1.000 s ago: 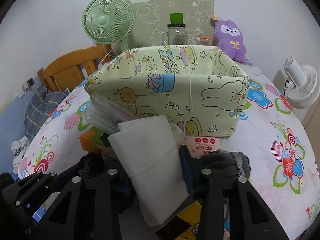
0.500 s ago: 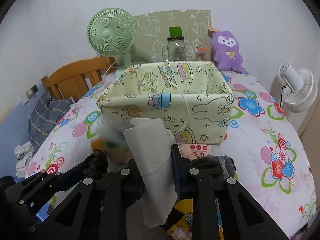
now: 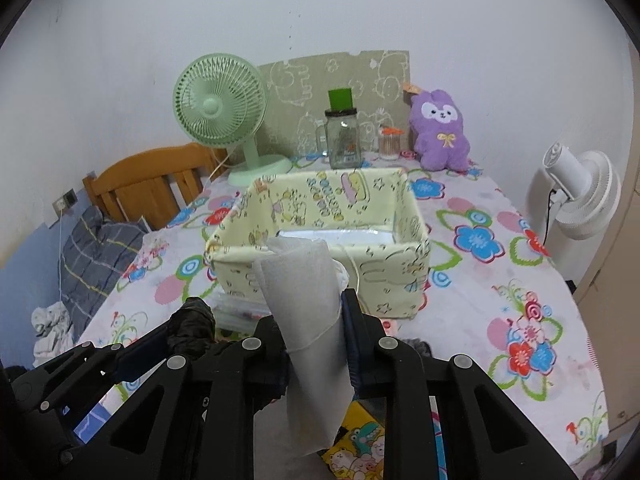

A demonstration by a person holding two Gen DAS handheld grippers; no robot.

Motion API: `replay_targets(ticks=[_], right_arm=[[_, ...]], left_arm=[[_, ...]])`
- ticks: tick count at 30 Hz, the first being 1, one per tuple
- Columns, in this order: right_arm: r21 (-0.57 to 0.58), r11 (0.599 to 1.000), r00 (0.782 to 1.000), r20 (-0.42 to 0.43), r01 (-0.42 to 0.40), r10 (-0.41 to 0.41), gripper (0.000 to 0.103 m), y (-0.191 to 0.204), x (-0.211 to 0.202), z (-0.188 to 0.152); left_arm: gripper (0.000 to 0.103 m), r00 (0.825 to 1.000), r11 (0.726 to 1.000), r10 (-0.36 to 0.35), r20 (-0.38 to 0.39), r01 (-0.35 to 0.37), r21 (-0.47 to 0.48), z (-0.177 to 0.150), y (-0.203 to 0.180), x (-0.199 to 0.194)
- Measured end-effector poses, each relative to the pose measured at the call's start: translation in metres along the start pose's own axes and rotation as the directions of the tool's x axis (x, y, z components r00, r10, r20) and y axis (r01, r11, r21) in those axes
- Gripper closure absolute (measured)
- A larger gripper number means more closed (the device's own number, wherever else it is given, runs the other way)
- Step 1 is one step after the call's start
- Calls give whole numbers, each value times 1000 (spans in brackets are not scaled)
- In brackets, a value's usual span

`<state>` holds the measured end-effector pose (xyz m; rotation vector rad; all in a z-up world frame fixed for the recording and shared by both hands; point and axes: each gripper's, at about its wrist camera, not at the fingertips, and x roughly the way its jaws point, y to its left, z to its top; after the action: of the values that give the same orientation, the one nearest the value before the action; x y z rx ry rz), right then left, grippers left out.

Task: Organize soft objects
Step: 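Lift the black bag with the left tool while the right tool carries the white cloth over the box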

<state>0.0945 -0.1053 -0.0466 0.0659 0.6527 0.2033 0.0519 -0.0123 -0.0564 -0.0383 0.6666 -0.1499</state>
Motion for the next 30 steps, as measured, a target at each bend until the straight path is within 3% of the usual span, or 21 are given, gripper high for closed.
replay_targets(ticks=[18,30], right_arm=[[-2,999,996,80,45,-44,78,-2,-37,31],[-1,998,994,90,55,-55,78,-6,-27,49]], left_arm=[[66,998,999,-18,64,15,38,32,-15,-16],[66,997,999,-4,72,2,36,51,-14,-1]])
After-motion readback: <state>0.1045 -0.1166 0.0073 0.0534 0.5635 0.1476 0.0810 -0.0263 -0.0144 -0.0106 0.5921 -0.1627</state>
